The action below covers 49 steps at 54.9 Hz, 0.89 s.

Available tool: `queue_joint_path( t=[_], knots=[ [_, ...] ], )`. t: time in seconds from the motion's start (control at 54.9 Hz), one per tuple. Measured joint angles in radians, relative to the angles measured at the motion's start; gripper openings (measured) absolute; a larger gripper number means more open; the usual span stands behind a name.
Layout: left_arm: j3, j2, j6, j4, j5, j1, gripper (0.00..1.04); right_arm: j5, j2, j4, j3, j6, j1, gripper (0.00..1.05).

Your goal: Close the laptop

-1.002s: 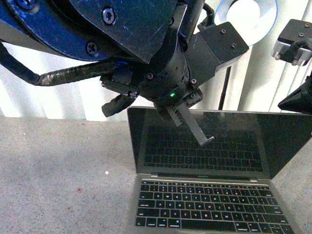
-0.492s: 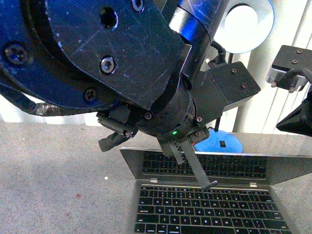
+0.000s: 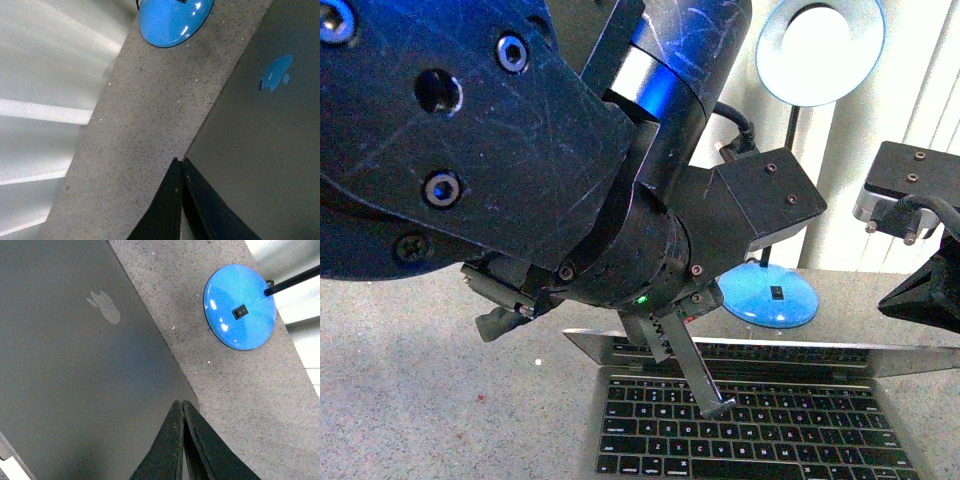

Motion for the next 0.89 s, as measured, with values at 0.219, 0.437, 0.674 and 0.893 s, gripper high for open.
queue_joint_path(
  t=[0.219,0.437,0.674,0.893],
  knots=[
    [-0.034,-0.001,-0.01,0.005,0.03,0.0,0.04,-0.015,0.01,-0.026,0.0,0.004,0.015,0.03],
    [-0.065,-0.001,-0.021,0.031,0.04,0.0,0.04,-0.015,0.023,-0.027,-0.014,0.003,0.02,0.03],
    [-0.088,0.0,-0.025,0.046,0.047,0.0,0.04,-0.021,0.045,-0.013,-0.047,0.002,0.025,0.03],
    [-0.103,0.0,-0.027,0.058,0.055,0.0,0.04,-0.023,0.059,0.008,-0.063,0.002,0.029,0.03]
  ],
)
